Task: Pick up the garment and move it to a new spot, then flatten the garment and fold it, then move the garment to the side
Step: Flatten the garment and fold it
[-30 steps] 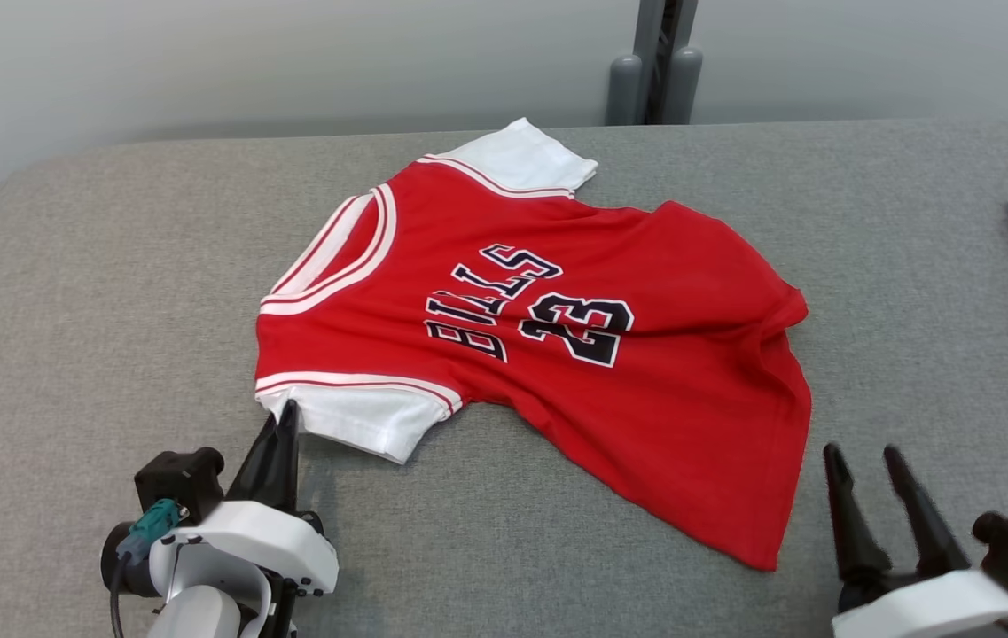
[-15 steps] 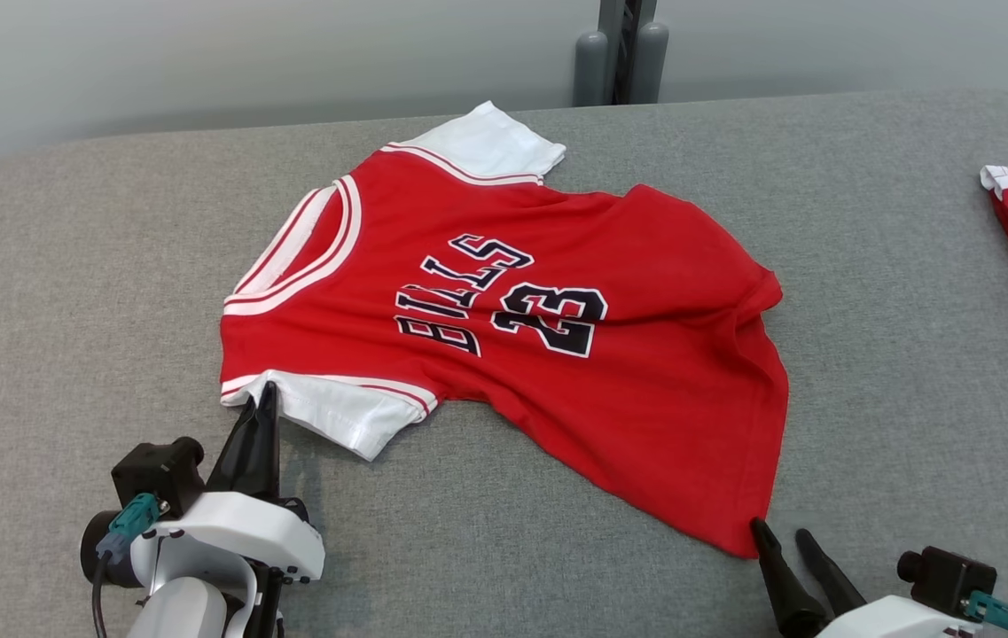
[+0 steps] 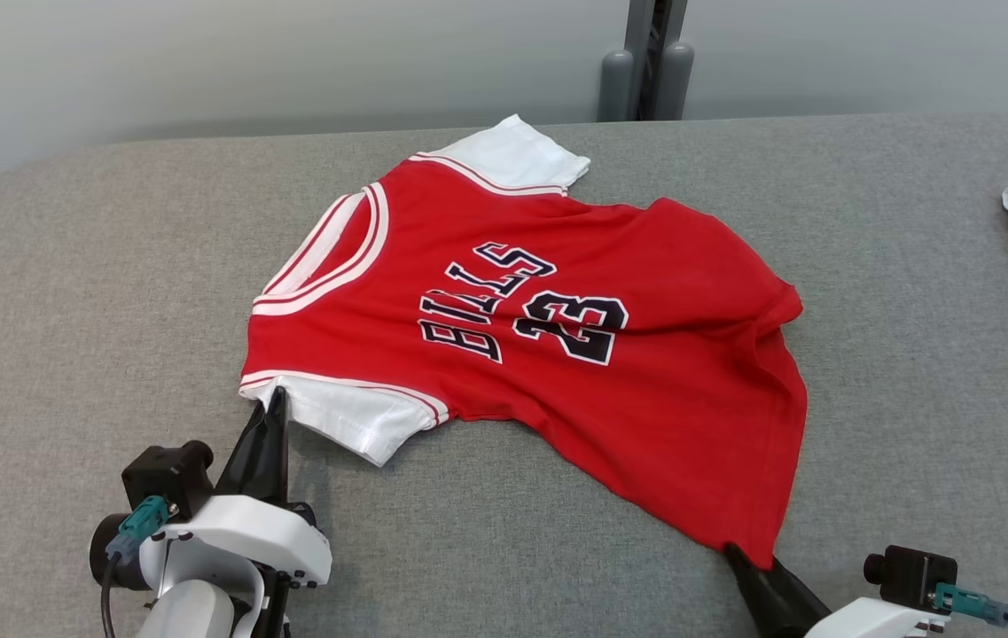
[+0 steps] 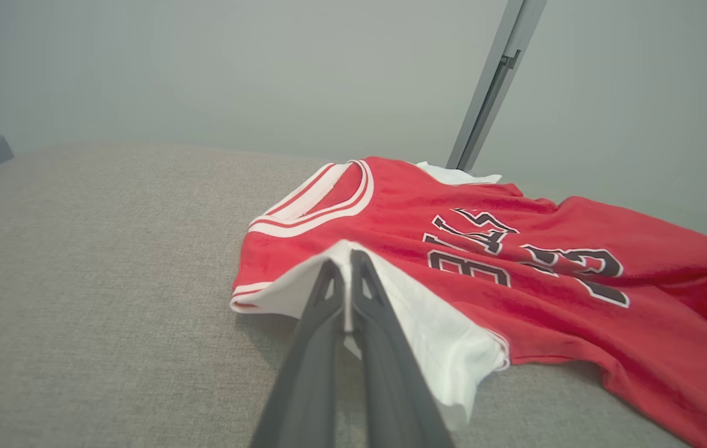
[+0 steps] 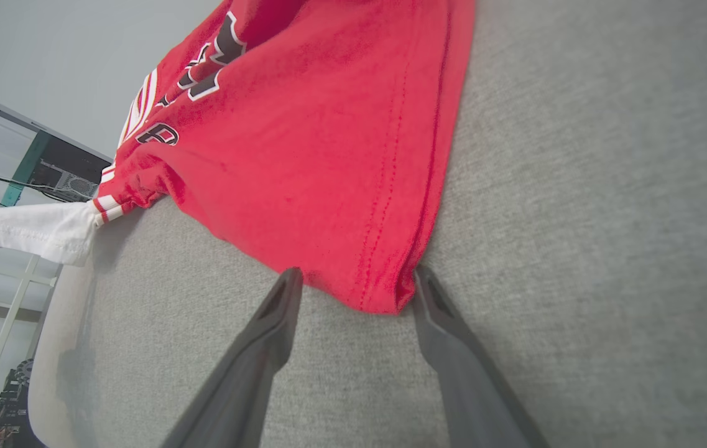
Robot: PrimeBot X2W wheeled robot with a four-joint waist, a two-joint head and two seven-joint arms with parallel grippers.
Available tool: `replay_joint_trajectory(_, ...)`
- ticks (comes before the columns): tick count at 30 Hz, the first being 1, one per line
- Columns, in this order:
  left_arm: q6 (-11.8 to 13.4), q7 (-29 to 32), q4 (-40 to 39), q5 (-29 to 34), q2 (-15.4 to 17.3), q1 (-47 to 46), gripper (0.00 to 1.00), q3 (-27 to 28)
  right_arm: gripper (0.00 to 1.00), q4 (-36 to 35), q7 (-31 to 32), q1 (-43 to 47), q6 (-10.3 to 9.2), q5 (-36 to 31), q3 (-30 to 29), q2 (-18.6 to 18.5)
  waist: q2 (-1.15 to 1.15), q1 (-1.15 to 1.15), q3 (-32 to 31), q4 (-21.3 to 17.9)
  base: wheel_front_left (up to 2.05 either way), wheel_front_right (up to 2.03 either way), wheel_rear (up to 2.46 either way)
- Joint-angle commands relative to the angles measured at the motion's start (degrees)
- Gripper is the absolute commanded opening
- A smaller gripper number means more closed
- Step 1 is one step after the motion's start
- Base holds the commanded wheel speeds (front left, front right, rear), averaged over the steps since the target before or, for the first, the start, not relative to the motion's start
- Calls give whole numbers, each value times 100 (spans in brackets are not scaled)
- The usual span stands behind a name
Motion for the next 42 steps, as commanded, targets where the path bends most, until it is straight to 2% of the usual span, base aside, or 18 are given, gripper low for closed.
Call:
replay_joint_trajectory(1, 23, -15, -4, -38, 20, -33, 0, -2, 0, 99, 82, -2, -4, -23, 79, -11, 0, 0, 7, 12, 0, 0, 0)
replay_joint_trajectory(7, -1, 49, -59, -86, 46, -49, 0, -19, 0, -200, -221, -253, -3, 111, 19, -80, 0, 0, 30, 26, 0, 0, 0)
replay_joint_trajectory(14, -388, 150, -535, -543, 50, -132, 0, 93, 0, -874, -618, -593, -3, 309, -146, -357, 0, 0, -92, -54, 0, 0, 0)
replay_joint_trajectory(19, -639, 439, -1222, -1057, 72, -329, 0, 295, 0, -1406, -452, -1048, -3, 425, -421, -708, 0, 0, -251, -140, 0, 0, 0)
replay_joint_trajectory(25, -618, 1045, -2096, -1636, 119, -776, 0, 512, 0, -1820, -91, -1818, -3, 328, -832, -991, 0, 0, -435, -227, 0, 0, 0)
replay_joint_trajectory(28, -489, 1396, -2497, -1981, 82, -1007, 0, 658, 0, -1926, 120, -2214, -3, 269, -1042, -997, 0, 0, -540, -293, 0, 0, 0)
replay_joint_trajectory(32, -188, 1855, -3017, -2475, -13, -1207, 0, 874, 0, -2046, 515, -2716, -3, 73, -1325, -935, 0, 0, -606, -367, 0, 0, 0)
replay_joint_trajectory(33, -188, 1855, -3017, -2475, -13, -1207, 0, 874, 0, -2046, 515, -2716, -3, 73, -1325, -935, 0, 0, -606, -367, 0, 0, 0)
replay_joint_trajectory(34, 75, 2105, -3210, -3227, -252, -1293, 0, 1054, 0, -2101, 837, -2870, -3, -26, -1424, -905, 0, 0, -626, -384, 0, 0, 0)
replay_joint_trajectory(35, 228, 2232, -3326, -3661, -324, -1370, 0, 1167, 0, -2145, 1016, -2926, -3, -77, -1465, -892, 0, 0, -633, -383, 0, 0, 0)
replay_joint_trajectory(38, 574, 2435, -3621, -4049, -354, -1635, 0, 1318, 0, -2388, 1482, -3154, -3, -213, -1673, -837, 0, 0, -558, -377, 0, 0, 0)
replay_joint_trajectory(39, 574, 2435, -3621, -4049, -354, -1635, 0, 1318, 0, -2388, 1482, -3154, -3, -213, -1673, -837, 0, 0, -558, -377, 0, 0, 0)
replay_joint_trajectory(42, 875, 2605, -3766, -4238, -372, -1988, 0, 1410, 0, -2626, 1877, -3402, -3, -352, -1881, -787, 0, 0, -386, -375, 0, 0, 0)
